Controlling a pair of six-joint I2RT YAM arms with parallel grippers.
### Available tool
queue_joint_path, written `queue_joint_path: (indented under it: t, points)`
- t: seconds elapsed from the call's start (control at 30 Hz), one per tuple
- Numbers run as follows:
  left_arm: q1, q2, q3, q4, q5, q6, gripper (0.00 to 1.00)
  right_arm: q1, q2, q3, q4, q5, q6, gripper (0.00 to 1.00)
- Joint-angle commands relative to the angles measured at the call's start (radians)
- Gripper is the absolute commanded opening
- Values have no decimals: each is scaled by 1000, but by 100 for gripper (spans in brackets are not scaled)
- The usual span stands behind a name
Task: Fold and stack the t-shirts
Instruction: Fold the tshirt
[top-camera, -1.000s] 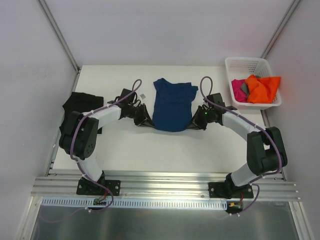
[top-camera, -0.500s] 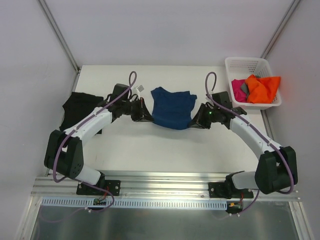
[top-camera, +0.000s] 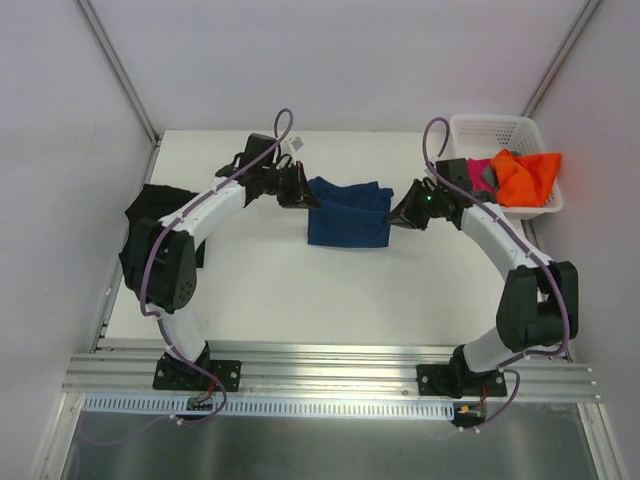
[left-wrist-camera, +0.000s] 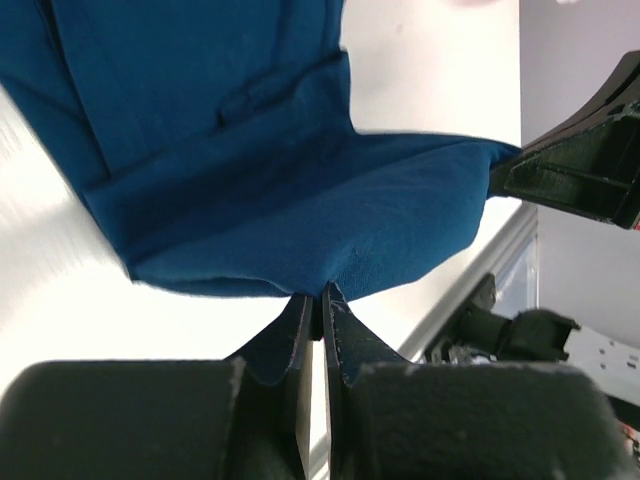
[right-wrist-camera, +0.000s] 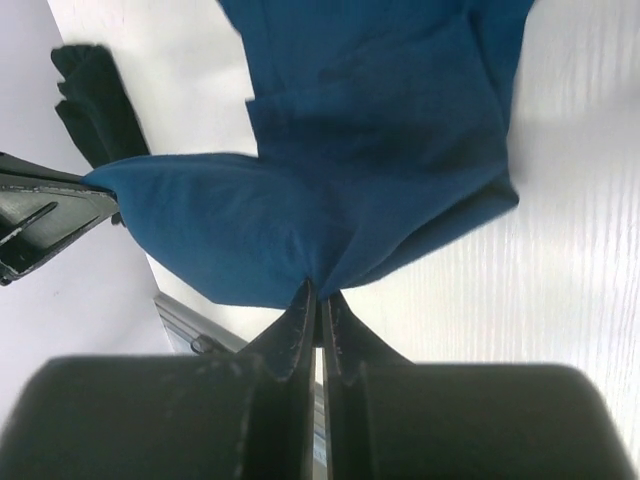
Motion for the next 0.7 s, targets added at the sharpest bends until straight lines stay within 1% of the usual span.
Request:
queue_joint_path:
  t: [0.0,0.03,0.1,0.17,0.33,0.43,0.57,0.6,0.67]
  points:
    - [19,60,115,3,-21,43,0,-28,71,90,62,-19,7,0]
    - [22,74,150,3,-24,45,0,-32,91,129,71,-23,9,0]
    - [28,111,176,0,-35,49,0,-40,161,177,79,-28,10,0]
    - [33,139,207,1,-44,55,0,-46,233,258,83,-30,10,0]
    - [51,205,286,1,-83,75,0,-55,372,422,105,-28,16,0]
    - [65,286,349,1,-95,78,0,-60,454,510,122,-19,21,1]
    - [82,398,458,1,-120,92,0,-62,553,559,161,-22,38,0]
    - [86,424,504,3,-121,92,0,-63,580,590,169,-20,42,0]
    - [93,491,547,7,-139,97,0,-63,654,634,183,-20,44,0]
